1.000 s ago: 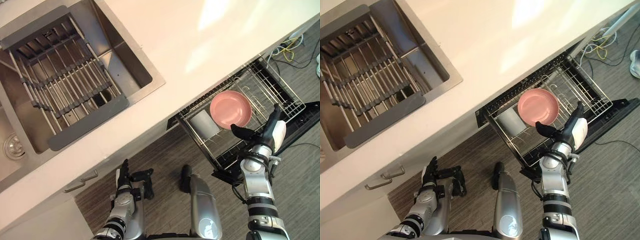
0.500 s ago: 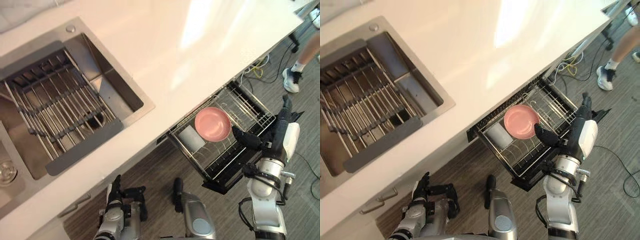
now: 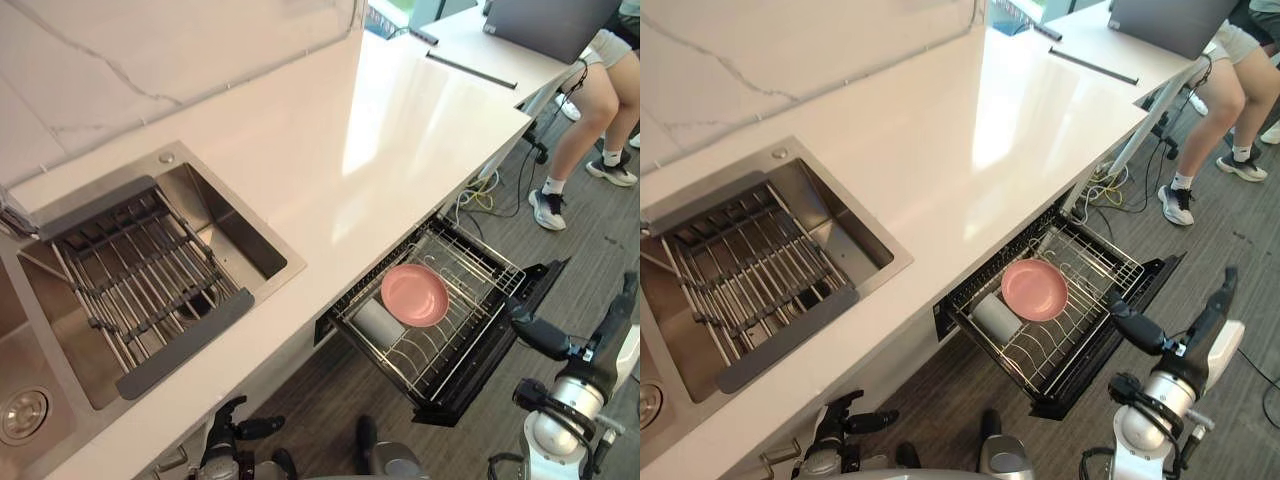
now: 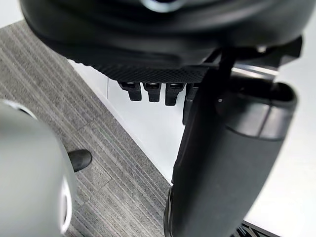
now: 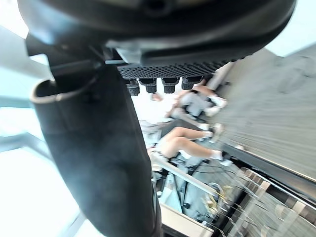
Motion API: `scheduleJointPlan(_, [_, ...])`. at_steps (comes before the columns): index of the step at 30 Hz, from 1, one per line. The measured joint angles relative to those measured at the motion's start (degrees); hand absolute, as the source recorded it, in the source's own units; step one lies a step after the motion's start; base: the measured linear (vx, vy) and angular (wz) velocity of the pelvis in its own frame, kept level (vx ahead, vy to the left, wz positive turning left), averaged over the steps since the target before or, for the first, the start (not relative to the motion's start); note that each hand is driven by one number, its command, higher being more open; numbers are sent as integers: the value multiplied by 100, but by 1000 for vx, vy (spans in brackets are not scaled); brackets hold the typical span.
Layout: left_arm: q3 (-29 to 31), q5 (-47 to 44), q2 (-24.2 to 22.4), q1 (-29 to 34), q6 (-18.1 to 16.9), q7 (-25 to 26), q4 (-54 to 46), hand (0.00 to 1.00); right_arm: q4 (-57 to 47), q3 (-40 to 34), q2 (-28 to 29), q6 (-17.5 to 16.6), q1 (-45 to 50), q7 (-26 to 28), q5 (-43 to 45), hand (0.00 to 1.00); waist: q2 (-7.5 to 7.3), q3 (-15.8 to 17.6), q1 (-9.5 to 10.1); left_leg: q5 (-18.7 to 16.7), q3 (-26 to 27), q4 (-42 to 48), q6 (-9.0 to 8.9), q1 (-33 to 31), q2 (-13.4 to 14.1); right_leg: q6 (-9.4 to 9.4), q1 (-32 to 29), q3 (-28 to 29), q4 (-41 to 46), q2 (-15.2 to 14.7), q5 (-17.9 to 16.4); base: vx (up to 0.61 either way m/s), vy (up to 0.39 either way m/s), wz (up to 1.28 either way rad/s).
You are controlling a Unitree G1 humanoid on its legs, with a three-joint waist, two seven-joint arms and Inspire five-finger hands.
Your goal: Walk over to the sink, pick up the cup, carry it to the dishwasher, place the cup inside the dishwasher, then close the dishwasher door
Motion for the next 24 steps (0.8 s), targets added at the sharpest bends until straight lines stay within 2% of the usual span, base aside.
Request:
scheduleJointPlan(6, [280, 0, -155, 223, 1, -38, -23, 100, 1266, 50, 250, -1, 69, 309, 1689, 100, 178, -207, 33, 52, 169, -113, -68, 185, 65, -59, 54, 126, -1, 57, 42, -58, -13, -14])
scheduleJointPlan(14, [501, -9, -263, 298, 4, -77, -33, 100, 2351, 400, 268, -101, 163, 926, 3652, 100, 215, -312, 127, 189, 221, -310, -152, 320, 147, -125, 93, 142, -29, 160, 84, -48, -37, -3])
scheduleJointPlan(19, [505, -20, -275, 291, 10, -157, -30, 100, 2766, 615, 273, -110, 186, 1444, 4131, 100, 210, -369, 224, 227, 153, -396, -163, 403, 142, -132, 222, 59, -117, 168, 91, 5, -10, 7])
scheduleJointPlan(24, [487, -15, -255, 277, 2, -216, -16, 100, 3028, 883, 256, -121, 125, 1703, 4129, 100, 188, -377, 264, 263, -11, -451, -162, 426, 105, -122, 344, -77, -221, 148, 100, 11, -7, 14])
